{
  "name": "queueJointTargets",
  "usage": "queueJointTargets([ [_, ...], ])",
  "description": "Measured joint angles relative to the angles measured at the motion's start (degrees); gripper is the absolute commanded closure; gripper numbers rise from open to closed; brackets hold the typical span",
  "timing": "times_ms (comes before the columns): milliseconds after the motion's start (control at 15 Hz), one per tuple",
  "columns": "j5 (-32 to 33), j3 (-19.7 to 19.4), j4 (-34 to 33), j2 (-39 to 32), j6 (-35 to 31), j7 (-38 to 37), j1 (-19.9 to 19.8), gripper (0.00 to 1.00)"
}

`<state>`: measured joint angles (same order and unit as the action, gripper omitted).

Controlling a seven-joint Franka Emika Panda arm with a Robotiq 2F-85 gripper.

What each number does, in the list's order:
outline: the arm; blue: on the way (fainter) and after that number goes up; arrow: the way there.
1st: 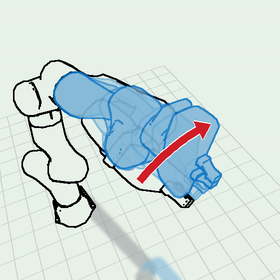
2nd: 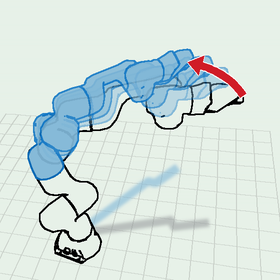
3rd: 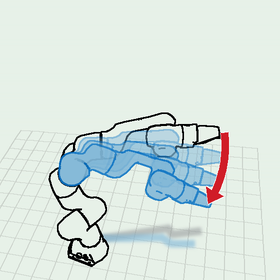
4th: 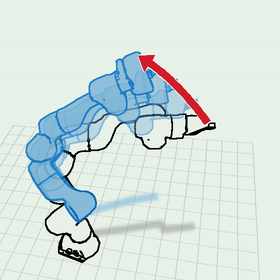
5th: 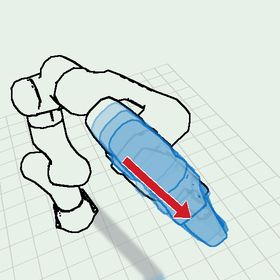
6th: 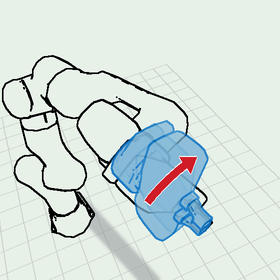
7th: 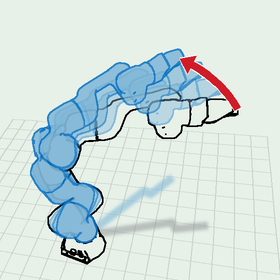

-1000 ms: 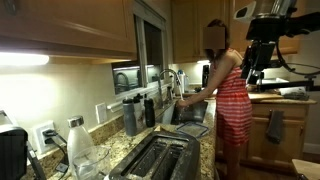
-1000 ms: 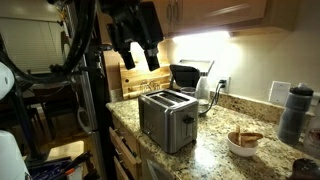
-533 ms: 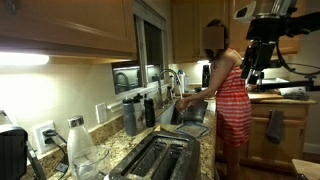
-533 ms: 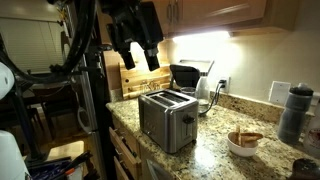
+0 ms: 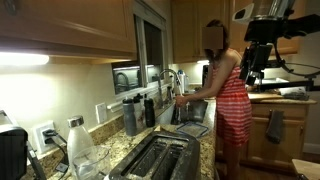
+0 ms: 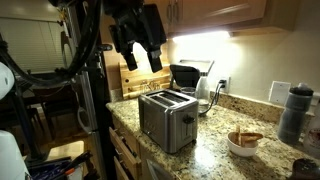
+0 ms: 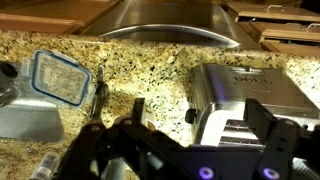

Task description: Put the bread in the toaster

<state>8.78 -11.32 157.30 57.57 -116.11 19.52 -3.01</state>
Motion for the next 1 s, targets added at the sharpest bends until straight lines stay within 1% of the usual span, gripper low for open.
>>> queueJointTargets([
  [133,0.0,-0.7,0.0,-1.2,-2.0,0.0,0.0,0.0],
  [400,0.0,-2.9,-0.2,-6.1,-10.2,-0.1,-0.9,0.0],
  [733,0.0,-5.1,-1.5,-15.4,-20.9,-0.1,-2.6,0.0],
  [1000,-0.3,-6.1,-4.0,-22.8,-26.2,-0.1,-3.2,0.0],
])
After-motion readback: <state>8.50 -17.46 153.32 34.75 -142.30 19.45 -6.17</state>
